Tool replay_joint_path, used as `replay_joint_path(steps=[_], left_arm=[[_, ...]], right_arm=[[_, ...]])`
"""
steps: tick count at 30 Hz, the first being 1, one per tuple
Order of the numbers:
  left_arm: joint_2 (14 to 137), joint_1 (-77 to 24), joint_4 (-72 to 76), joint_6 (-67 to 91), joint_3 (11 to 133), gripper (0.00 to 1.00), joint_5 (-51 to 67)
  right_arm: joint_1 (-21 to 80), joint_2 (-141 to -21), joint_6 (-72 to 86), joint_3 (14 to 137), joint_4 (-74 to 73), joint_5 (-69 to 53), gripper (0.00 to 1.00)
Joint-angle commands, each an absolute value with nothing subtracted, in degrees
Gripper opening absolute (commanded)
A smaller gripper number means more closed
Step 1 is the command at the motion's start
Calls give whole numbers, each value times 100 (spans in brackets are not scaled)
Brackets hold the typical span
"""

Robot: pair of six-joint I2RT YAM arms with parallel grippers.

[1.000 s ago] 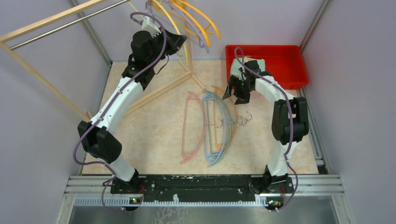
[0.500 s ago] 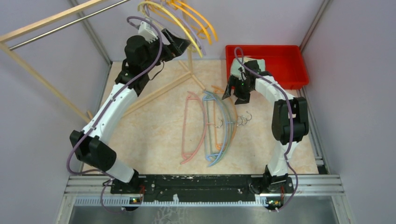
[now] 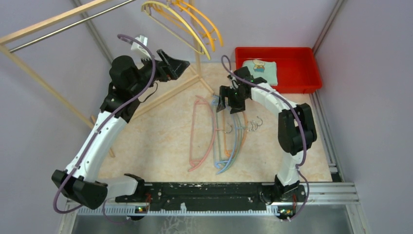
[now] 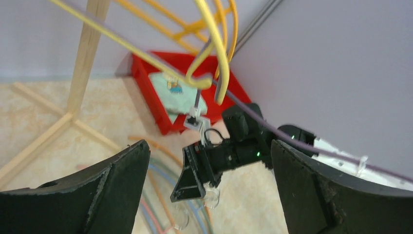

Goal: Organize the hangers

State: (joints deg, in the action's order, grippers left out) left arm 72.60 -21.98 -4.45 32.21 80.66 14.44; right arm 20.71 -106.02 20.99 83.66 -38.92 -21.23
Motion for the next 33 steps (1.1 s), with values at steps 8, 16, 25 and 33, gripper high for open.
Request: replay_joint_path(steps=[8,16,25,33], left_arm=[[6129,-2644,-1739,2775,5791,89,1328],[5918,-3380,-1731,2867,4960,87,876],[6309,-4283,-1781,2752,4653,86,271],[6408,-4492,-1544,2889,4226,85,138]], right_arm=[[2794,-11245,1959,9065,-3822,-2252,68],[2840,-11827,1921,9168,-3703,-2125,55],[2936,-11990,2004,9003,-3416,-2176,45],[2936,-12140,1978,8898,-3313,-2248,19]])
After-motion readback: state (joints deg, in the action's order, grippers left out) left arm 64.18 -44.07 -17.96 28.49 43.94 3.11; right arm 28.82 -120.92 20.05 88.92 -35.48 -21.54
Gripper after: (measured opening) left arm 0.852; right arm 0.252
